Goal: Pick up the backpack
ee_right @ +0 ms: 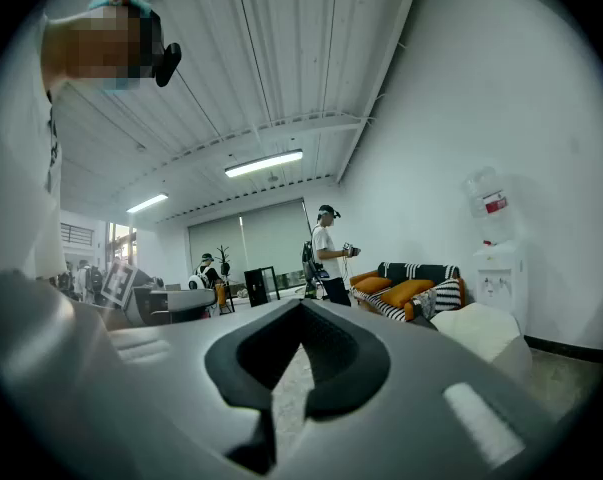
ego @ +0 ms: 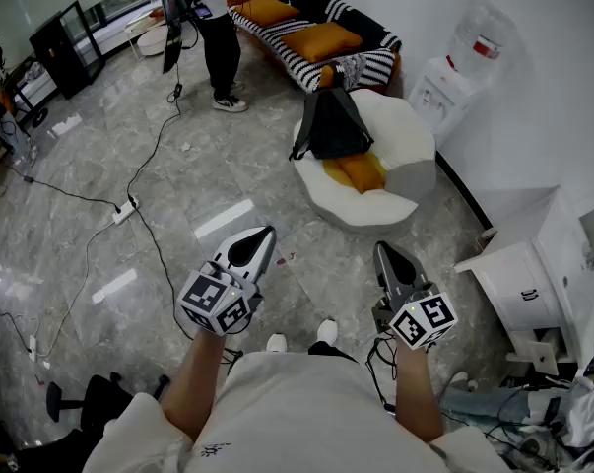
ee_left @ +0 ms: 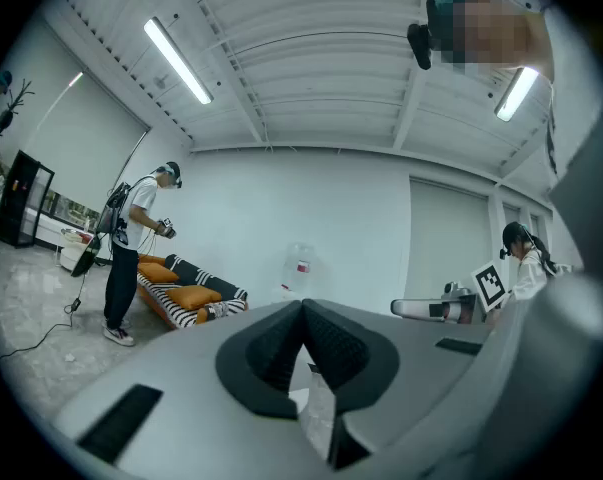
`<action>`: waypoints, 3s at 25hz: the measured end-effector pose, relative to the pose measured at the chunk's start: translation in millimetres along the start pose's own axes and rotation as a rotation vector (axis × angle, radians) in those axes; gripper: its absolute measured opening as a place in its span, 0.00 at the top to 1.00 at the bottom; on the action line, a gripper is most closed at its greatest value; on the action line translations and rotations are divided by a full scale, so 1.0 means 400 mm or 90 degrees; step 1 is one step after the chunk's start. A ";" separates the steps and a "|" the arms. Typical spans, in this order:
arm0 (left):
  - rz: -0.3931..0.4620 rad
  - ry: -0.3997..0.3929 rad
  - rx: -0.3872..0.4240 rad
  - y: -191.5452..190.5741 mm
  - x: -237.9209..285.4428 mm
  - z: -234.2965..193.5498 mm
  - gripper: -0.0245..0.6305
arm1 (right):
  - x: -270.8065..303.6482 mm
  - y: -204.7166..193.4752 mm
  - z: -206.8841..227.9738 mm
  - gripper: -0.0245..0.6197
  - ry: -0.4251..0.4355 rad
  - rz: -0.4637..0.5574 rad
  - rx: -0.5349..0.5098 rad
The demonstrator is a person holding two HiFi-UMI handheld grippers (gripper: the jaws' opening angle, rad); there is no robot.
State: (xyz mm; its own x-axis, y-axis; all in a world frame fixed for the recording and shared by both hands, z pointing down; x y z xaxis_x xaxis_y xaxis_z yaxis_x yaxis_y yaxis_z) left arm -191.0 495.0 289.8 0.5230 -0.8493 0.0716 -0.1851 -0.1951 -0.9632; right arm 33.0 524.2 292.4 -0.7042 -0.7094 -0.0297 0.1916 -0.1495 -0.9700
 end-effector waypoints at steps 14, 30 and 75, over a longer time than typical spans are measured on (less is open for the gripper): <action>0.013 -0.060 -0.034 0.025 -0.068 -0.021 0.97 | 0.038 -0.003 -0.071 0.96 0.005 0.015 0.004; -0.002 -0.055 -0.031 -0.016 -0.086 -0.063 0.97 | 0.077 -0.035 -0.075 0.96 0.023 0.016 0.035; -0.058 0.050 -0.002 -0.003 0.654 -0.034 0.97 | 0.258 -0.005 0.701 0.96 0.107 -0.044 0.133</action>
State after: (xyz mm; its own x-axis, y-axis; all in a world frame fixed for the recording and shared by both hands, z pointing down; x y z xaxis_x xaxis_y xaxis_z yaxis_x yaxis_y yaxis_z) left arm -65.2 266.3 313.4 0.4715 -0.8634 0.1793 -0.1416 -0.2748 -0.9510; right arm 151.8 258.2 359.0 -0.8208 -0.5708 -0.0211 0.2629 -0.3448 -0.9011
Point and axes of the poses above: the fingertips, and each gripper's own axes: x forward along the fingers, z to its right, y out of its top, the point moved 2 cm from there along -x, backward along the fingers, and after that the axes turned 13 degrees about y, right-handed, at the moved point
